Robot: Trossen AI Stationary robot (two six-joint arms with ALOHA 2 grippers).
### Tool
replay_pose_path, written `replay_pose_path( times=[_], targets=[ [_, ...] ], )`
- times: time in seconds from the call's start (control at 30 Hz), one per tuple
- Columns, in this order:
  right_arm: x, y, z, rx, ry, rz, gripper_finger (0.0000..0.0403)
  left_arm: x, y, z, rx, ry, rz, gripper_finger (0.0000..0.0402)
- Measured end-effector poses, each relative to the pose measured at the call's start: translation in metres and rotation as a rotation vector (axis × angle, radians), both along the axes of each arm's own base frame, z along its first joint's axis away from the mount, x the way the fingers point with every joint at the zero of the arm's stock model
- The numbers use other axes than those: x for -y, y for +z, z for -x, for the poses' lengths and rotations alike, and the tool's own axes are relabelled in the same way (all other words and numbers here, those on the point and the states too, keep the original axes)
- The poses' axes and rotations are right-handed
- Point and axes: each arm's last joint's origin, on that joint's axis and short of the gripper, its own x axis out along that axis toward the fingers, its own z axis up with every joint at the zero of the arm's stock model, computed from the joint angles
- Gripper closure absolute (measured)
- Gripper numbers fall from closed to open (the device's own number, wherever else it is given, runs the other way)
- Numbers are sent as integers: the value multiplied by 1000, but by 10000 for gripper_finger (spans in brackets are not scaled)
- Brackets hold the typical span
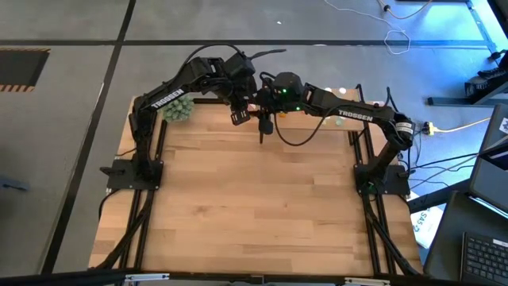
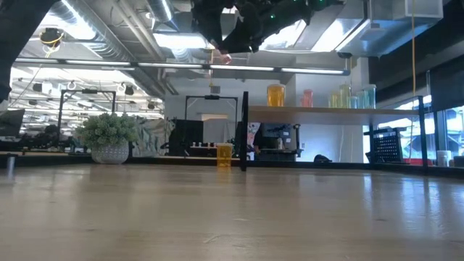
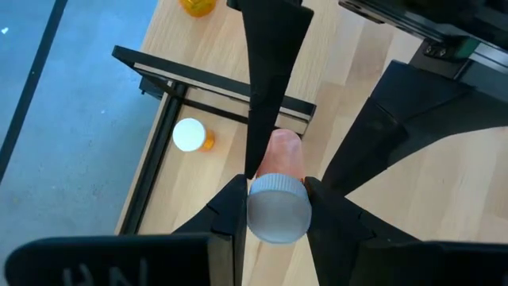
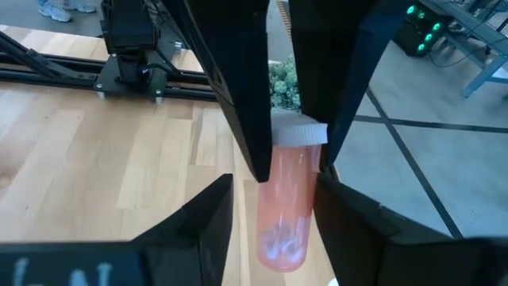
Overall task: Pick and place medicine bottles onto shelf by color
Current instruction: Put the pink pill bottle on the shelf aligned with the other pink pill bottles
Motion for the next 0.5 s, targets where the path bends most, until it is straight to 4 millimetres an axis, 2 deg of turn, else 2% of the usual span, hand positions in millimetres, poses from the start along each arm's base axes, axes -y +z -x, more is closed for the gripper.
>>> replay_pose_path(
  times=[0.5],
  targets=[
    [0, 0, 0, 1, -3, -3, 281, 0, 0, 0, 5, 13, 10, 315]
  ],
)
